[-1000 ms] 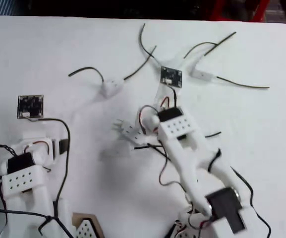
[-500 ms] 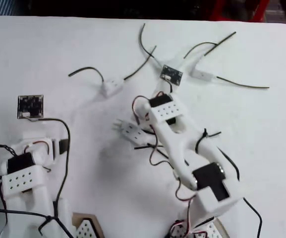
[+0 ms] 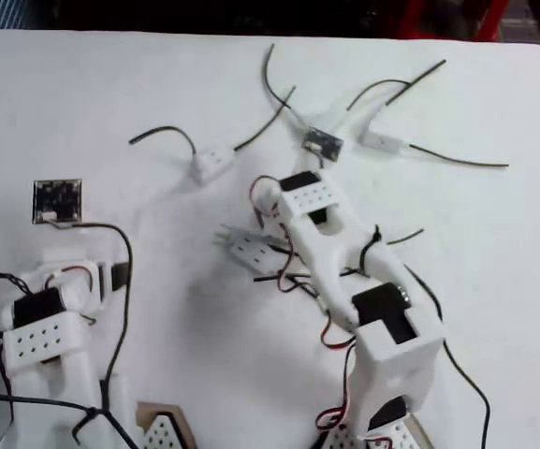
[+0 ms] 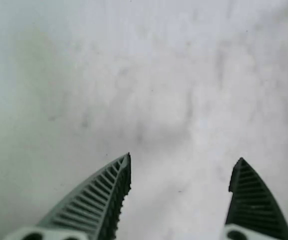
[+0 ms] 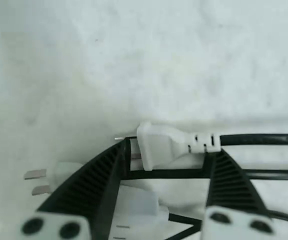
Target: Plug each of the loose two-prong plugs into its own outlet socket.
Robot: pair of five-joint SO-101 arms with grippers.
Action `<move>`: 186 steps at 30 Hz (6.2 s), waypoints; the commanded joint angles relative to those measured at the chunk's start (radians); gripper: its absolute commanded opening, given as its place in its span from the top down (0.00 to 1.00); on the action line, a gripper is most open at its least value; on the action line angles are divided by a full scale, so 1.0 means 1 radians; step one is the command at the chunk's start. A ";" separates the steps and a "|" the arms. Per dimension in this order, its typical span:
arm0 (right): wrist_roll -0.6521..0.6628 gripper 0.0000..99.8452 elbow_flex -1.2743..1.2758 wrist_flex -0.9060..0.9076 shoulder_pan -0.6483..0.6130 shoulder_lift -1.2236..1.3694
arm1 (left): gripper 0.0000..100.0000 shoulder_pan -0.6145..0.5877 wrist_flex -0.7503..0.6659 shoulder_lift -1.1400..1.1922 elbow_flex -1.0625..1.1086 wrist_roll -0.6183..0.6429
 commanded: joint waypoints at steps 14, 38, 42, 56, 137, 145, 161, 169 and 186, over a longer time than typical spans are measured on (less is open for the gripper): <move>0.457 0.98 -0.026 0.002 0.343 -0.004 | 0.69 -0.004 -0.020 -0.021 -0.006 0.009; 0.353 0.85 -0.189 0.091 0.355 0.007 | 0.69 -0.004 -0.020 -0.021 -0.006 0.006; 0.322 0.85 -0.265 0.148 0.360 0.094 | 0.69 -0.004 -0.020 -0.021 -0.006 0.006; 0.308 0.97 -0.348 0.283 0.321 0.188 | 0.69 -0.004 -0.020 -0.021 -0.006 0.003; 1.198 0.98 0.192 0.337 0.191 -0.160 | 0.69 -0.002 -0.020 -0.018 -0.005 0.002; 1.198 0.93 0.190 0.349 0.189 -0.160 | 0.69 -0.002 -0.020 -0.018 -0.005 0.002; 1.198 0.98 0.127 0.403 0.191 -0.154 | 0.69 -0.002 -0.020 -0.016 -0.005 0.002; 1.198 0.98 0.081 0.593 0.182 -0.348 | 0.69 -0.001 -0.049 -0.021 0.015 0.002; 0.957 0.98 0.506 0.213 -0.088 -1.115 | 0.69 -0.001 -0.049 -0.021 0.015 0.006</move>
